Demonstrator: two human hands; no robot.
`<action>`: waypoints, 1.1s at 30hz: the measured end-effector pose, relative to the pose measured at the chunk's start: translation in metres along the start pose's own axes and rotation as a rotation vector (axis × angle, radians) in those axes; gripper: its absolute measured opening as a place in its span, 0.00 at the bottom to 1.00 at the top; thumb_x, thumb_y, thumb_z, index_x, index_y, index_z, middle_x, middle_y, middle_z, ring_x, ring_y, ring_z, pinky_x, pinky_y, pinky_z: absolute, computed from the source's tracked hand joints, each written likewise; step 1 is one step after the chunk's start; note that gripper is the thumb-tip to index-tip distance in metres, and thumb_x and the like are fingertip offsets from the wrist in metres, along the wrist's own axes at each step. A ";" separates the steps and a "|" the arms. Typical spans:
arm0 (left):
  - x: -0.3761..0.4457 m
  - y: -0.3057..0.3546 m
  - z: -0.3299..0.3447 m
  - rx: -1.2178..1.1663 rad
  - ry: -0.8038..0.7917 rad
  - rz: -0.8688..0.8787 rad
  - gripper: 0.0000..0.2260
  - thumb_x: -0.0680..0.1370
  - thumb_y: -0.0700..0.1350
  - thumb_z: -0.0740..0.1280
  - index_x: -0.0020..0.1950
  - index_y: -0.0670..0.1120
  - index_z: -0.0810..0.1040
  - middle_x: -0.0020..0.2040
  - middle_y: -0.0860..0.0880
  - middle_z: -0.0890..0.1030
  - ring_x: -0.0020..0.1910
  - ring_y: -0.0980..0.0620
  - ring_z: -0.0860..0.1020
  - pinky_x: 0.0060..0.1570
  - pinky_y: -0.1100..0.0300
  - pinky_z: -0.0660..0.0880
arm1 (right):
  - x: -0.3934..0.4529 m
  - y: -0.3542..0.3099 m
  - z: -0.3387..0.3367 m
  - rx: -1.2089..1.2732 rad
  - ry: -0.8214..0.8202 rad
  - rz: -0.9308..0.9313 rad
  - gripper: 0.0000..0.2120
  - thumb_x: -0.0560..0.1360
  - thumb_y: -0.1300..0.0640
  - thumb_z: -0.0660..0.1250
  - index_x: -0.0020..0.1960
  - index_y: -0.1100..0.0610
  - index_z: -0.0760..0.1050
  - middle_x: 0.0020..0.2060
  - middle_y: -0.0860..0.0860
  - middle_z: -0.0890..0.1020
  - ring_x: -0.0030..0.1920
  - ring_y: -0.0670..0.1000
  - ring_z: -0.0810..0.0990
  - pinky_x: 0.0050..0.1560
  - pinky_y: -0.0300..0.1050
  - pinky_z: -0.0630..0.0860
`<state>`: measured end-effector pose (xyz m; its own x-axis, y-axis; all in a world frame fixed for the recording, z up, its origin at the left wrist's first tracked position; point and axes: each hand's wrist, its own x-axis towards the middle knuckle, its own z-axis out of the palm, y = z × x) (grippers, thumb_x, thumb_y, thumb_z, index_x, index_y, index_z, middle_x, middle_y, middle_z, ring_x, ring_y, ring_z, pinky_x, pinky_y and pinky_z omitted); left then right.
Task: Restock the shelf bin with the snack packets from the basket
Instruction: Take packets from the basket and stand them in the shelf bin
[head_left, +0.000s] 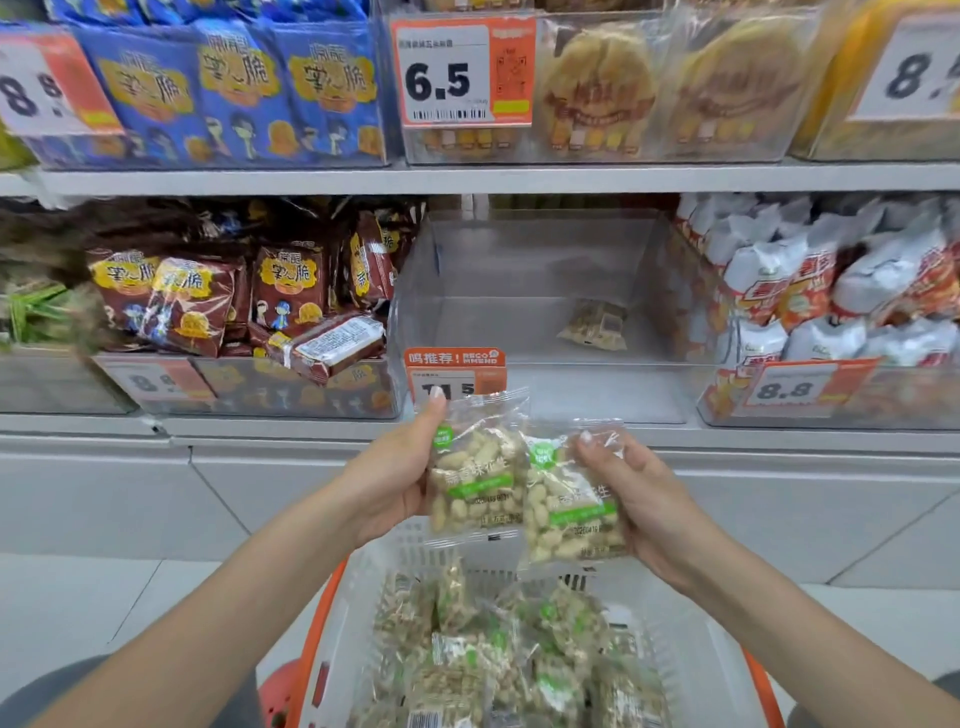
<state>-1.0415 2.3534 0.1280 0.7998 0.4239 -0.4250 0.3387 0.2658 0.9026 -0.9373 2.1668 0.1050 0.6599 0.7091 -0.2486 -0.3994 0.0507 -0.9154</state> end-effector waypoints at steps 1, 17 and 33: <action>0.001 -0.002 0.000 -0.012 -0.005 -0.010 0.24 0.80 0.61 0.51 0.58 0.47 0.78 0.38 0.48 0.83 0.35 0.49 0.80 0.37 0.53 0.80 | 0.002 0.001 0.000 -0.017 -0.003 -0.008 0.18 0.64 0.48 0.69 0.52 0.54 0.75 0.39 0.48 0.85 0.36 0.49 0.83 0.34 0.51 0.80; -0.006 -0.038 0.045 0.229 -0.248 0.125 0.40 0.67 0.44 0.77 0.69 0.48 0.54 0.51 0.52 0.79 0.42 0.64 0.81 0.45 0.67 0.77 | 0.007 0.008 0.008 0.031 -0.016 -0.143 0.14 0.68 0.52 0.68 0.51 0.58 0.74 0.41 0.53 0.85 0.39 0.50 0.84 0.36 0.42 0.81; -0.007 -0.047 0.038 0.311 -0.208 0.335 0.50 0.55 0.47 0.81 0.70 0.49 0.56 0.57 0.53 0.81 0.57 0.56 0.80 0.59 0.53 0.76 | -0.001 0.009 0.009 -0.318 -0.091 -0.107 0.33 0.61 0.67 0.80 0.62 0.61 0.69 0.46 0.52 0.85 0.45 0.48 0.85 0.40 0.36 0.79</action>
<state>-1.0447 2.3052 0.0910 0.9611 0.2516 -0.1140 0.1526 -0.1398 0.9784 -0.9475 2.1731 0.0999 0.6224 0.7718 -0.1300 -0.1031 -0.0839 -0.9911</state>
